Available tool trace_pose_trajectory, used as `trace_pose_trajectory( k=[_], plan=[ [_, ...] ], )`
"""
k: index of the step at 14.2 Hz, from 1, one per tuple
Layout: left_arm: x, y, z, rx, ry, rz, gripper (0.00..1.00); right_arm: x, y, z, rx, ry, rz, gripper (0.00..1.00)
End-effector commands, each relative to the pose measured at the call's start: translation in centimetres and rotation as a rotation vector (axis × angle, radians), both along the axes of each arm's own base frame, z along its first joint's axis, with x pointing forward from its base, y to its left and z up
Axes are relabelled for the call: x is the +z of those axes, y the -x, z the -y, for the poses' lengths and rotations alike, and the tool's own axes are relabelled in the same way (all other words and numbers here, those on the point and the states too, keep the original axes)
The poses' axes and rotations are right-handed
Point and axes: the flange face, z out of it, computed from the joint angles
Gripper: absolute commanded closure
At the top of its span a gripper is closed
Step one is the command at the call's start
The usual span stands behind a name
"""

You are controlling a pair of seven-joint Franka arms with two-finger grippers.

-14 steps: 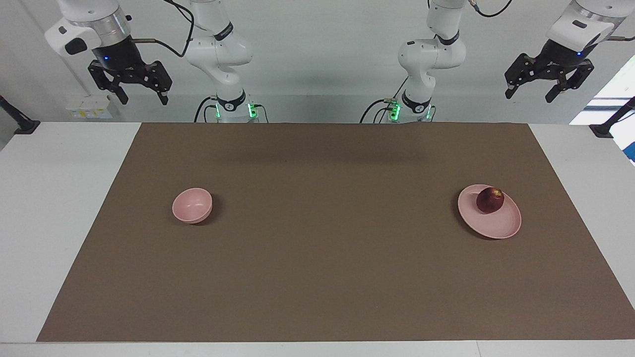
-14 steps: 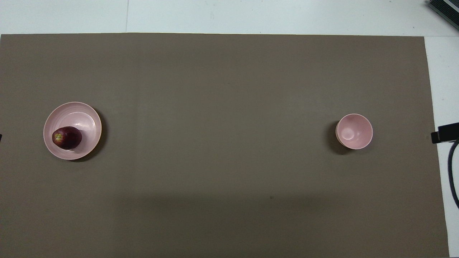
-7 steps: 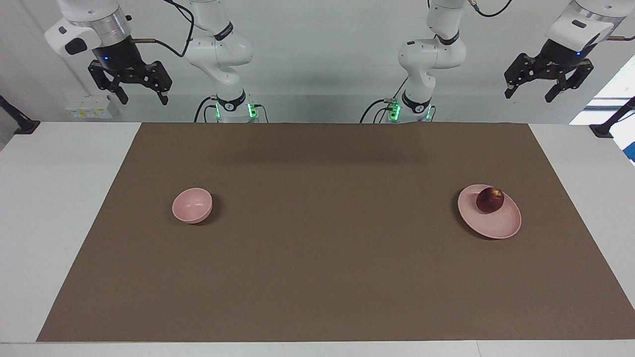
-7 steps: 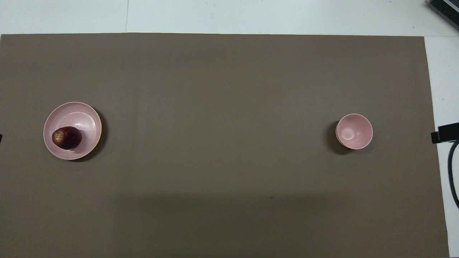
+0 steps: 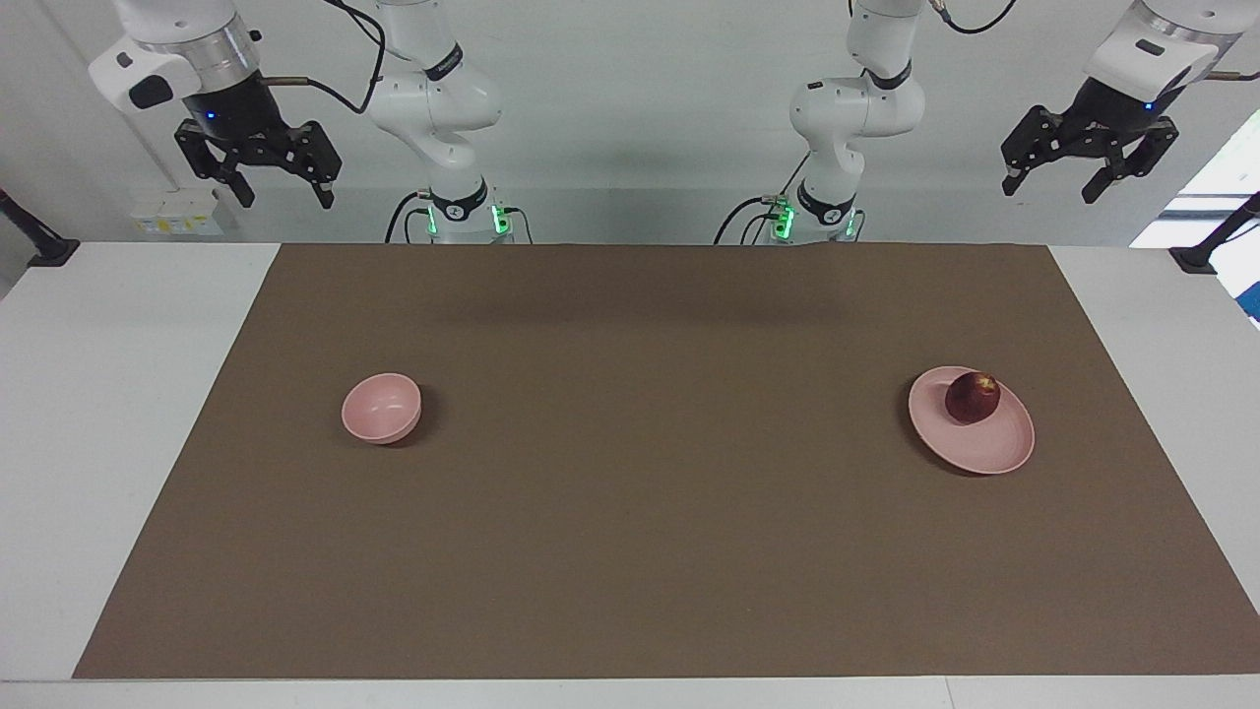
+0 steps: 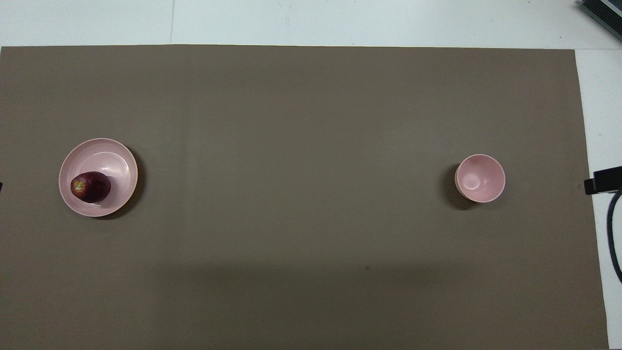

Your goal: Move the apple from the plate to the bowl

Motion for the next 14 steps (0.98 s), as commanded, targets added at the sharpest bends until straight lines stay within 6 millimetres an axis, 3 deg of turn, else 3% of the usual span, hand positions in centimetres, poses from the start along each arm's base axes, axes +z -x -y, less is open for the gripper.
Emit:
trace_pose_trajectory(
  k=[1, 8, 11, 14],
  plan=[
    [0.0, 0.8, -0.3, 0.001, 0.005, -0.005, 0.0, 0.0, 0.7, 0.1, -0.023, -0.009, 0.008, 0.0],
    [-1.1, 1.5, -0.3, -0.003, 0.007, -0.007, 0.0, -0.4, 1.3, -0.1, -0.035, -0.011, -0.009, 0.0],
    [-2.6, 0.7, -0.3, -0.003, 0.008, 0.01, 0.0, -0.3, 1.2, -0.1, -0.038, -0.014, -0.006, 0.0],
    [-6.1, -0.4, -0.6, 0.003, 0.008, 0.009, 0.0, -0.1, 1.2, 0.0, -0.037, -0.018, -0.001, 0.0]
  ],
)
